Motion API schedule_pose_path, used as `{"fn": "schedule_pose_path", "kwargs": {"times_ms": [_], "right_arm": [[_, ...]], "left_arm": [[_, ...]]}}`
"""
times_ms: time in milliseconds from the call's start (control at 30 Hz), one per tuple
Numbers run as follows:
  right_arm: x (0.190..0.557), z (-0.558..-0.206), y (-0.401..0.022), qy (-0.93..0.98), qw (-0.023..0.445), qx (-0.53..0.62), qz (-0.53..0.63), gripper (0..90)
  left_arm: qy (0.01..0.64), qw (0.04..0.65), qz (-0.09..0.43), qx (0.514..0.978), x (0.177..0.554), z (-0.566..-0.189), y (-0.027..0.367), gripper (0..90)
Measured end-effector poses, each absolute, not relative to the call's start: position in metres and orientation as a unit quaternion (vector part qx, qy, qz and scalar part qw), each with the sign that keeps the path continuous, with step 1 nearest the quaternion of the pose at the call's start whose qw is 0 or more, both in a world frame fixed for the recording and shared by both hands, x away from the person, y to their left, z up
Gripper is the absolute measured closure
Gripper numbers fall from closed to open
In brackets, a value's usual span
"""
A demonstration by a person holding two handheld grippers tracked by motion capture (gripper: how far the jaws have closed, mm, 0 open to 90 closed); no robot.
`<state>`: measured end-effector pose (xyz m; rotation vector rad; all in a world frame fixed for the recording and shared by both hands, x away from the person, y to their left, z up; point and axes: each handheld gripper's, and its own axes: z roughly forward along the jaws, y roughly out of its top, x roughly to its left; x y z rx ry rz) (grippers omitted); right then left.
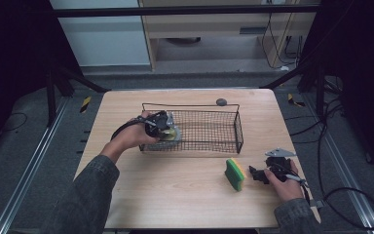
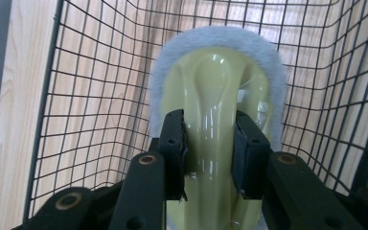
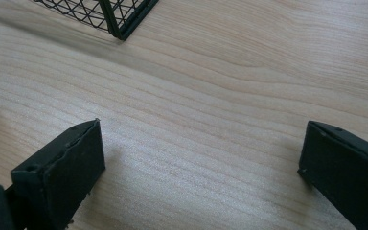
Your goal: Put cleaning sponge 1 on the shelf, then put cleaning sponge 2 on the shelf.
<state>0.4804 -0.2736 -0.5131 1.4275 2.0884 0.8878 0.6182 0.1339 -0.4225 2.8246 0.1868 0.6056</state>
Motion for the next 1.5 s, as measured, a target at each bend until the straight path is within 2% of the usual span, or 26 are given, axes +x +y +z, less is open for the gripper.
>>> {"fn": "schedule_pose_path", "kwargs": {"times_ms": [200,400,500,567,667,800,933,1133,1233,1333,1400,1500], "right_arm": [[0.48,-0.513,-0.274,0.758,0.228,0.518,0.322,2.0],[0.48,-0.513,-0.274,0.759,0.228,0.518,0.322,2.0],[0.48,-0.513,-0.274,0.758,0.228,0.518,0.322,2.0],[0.48,-0.513,-0.274,0.758,0.228,0.518,0.322,2.0],[0.48,-0.513,-0.274,0.758,0.228,0.518,0.322,2.0],[0.48,-0.513,-0.273,0.757,0.227,0.52,0.324,2.0],[0.48,-0.513,-0.273,0.757,0.227,0.52,0.324,2.0],[0.481,-0.513,-0.273,0.758,0.223,0.52,0.325,0.7],[0.482,-0.513,-0.274,0.756,0.221,0.522,0.327,1.2],[0.48,-0.509,-0.275,0.753,0.206,0.531,0.329,6.0],[0.478,-0.504,-0.275,0.758,0.194,0.538,0.314,8.0],[0.472,-0.494,-0.27,0.774,0.205,0.531,0.279,10.5]], "left_arm": [[0.08,0.158,0.205,0.962,0.616,-0.414,0.135,62.0],[0.091,0.186,0.229,0.951,0.607,-0.396,0.136,54.0],[0.119,0.194,0.253,0.94,0.605,-0.387,0.138,41.4],[0.143,0.2,0.28,0.928,0.604,-0.383,0.141,24.3],[0.165,0.215,0.283,0.92,0.603,-0.381,0.146,12.6],[0.209,0.246,0.275,0.906,0.597,-0.379,0.156,7.8],[0.229,0.263,0.27,0.898,0.592,-0.377,0.163,6.9],[0.3,0.318,0.269,0.858,0.564,-0.379,0.194,5.4],[0.326,0.322,0.281,0.843,0.539,-0.394,0.215,4.1],[0.366,0.333,0.261,0.829,0.52,-0.415,0.231,3.8],[0.379,0.306,0.263,0.833,0.51,-0.435,0.239,4.2],[0.398,0.284,0.261,0.833,0.503,-0.453,0.249,4.8]]}}
